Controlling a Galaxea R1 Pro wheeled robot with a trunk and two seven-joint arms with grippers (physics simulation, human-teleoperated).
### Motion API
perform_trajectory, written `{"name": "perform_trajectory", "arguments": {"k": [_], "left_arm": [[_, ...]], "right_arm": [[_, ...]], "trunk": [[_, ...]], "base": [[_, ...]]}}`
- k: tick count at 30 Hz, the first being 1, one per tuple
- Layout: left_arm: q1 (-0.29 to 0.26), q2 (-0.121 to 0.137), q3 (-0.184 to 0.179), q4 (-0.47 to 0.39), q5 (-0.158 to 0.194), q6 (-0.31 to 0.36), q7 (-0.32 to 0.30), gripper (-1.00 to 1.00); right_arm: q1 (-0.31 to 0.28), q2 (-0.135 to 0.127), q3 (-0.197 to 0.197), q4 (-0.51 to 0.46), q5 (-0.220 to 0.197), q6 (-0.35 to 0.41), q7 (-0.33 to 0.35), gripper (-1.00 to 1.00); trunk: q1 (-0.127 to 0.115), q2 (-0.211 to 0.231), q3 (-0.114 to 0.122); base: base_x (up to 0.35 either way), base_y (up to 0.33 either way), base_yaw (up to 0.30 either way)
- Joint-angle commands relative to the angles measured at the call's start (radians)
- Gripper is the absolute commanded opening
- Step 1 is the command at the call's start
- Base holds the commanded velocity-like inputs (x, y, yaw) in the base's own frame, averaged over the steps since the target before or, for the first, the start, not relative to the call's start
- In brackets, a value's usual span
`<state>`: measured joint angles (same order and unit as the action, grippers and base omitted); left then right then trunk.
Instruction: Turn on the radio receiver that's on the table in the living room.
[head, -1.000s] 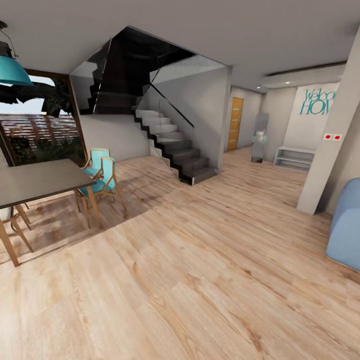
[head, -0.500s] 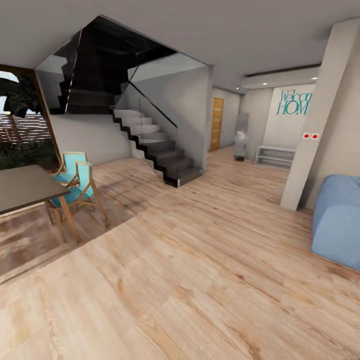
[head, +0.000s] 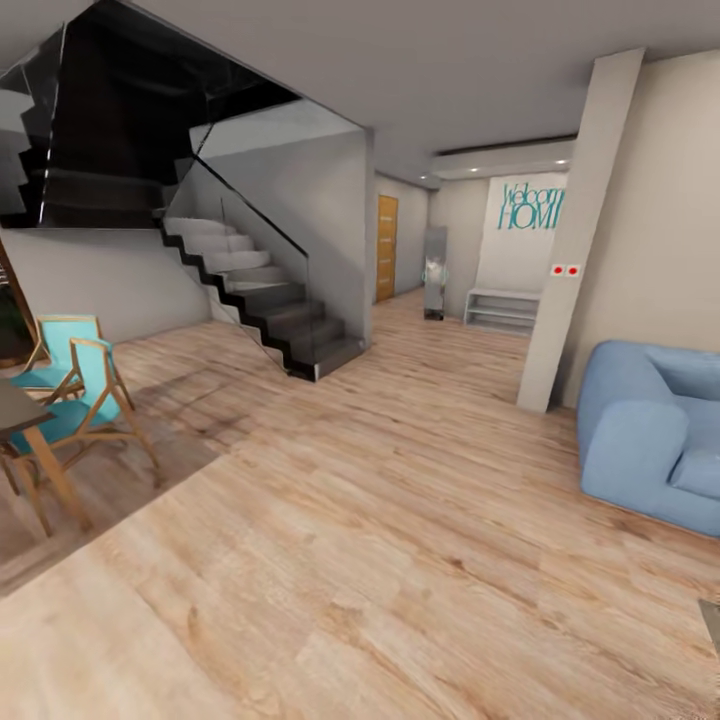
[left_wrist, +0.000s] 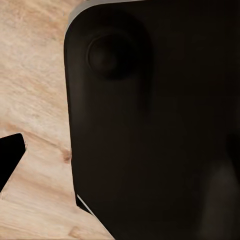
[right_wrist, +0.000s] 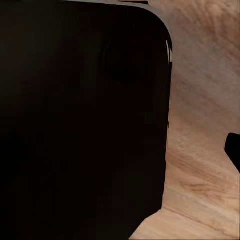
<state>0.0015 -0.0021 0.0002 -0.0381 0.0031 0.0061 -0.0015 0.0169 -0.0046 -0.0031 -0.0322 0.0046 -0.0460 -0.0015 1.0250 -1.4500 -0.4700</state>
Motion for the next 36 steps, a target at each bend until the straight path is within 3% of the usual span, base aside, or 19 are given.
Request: {"name": "perform_trajectory", "arguments": {"k": [1, 10, 36], "left_arm": [[0.000, 0.000, 0.000, 0.000, 0.000, 0.000, 0.000, 1.00], [0.000, -0.002, 0.001, 0.000, 0.000, -0.005, 0.000, 1.00], [0.000, -0.002, -0.002, 0.000, -0.001, -0.008, 0.000, 1.00]], "right_arm": [[0.000, 0.000, 0.000, 0.000, 0.000, 0.000, 0.000, 1.00], [0.000, -0.001, -0.002, 0.000, -0.005, -0.001, 0.000, 1.00], [0.000, 0.000, -0.005, 0.000, -0.009, 0.000, 0.000, 1.00]], "trunk": [[0.000, 0.000, 0.000], [0.000, 0.000, 0.000], [0.000, 0.000, 0.000]], "base": [[0.324, 0.105, -0.293], [0.248, 0.047, -0.122], [0.010, 0.001, -0.262]]}}
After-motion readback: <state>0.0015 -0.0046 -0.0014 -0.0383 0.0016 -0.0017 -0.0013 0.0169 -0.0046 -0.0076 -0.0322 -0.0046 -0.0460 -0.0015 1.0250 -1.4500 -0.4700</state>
